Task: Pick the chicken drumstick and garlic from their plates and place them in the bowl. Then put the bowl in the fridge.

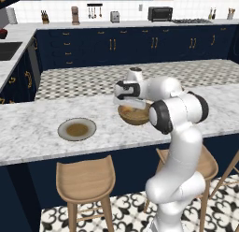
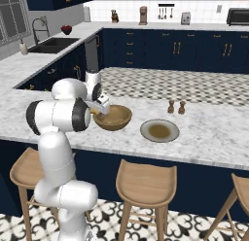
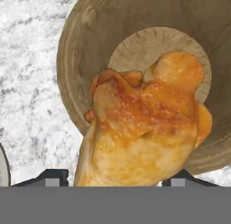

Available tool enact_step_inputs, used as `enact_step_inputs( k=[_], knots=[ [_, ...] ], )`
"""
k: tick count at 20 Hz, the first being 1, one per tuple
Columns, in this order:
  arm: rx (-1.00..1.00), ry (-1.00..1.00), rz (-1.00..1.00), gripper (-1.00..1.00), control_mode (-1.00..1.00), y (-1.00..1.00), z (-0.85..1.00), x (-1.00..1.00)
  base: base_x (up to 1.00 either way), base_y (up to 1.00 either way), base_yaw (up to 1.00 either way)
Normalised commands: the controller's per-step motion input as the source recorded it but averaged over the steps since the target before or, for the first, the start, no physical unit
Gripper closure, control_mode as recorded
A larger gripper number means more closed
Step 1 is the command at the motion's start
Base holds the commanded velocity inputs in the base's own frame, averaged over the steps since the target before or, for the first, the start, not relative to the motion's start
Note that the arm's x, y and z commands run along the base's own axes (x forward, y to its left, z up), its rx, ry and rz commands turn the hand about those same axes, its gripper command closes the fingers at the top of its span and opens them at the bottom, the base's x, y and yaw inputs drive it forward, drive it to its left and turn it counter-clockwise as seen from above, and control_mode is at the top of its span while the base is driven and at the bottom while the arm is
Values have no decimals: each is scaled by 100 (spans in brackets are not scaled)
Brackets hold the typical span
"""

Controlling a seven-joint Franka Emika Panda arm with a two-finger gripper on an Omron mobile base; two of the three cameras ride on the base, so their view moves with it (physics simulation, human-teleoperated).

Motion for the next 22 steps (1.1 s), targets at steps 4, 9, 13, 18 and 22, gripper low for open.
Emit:
enact_step_inputs(
  k=[4, 9, 13, 18, 22],
  knots=[
    [-8, 2, 15, 100, -100, -100, -15, 52, 0, 0, 0],
    [-2, 10, 15, 100, -100, -59, -49, 57, 0, 0, 0],
    [0, 8, 11, 100, -100, 5, -48, 43, 0, 0, 0],
    [0, 8, 11, -100, -100, 1, -9, 51, 0, 0, 0],
    [0, 12, 12, -100, -100, 0, -9, 14, 0, 0, 0]
  ],
)
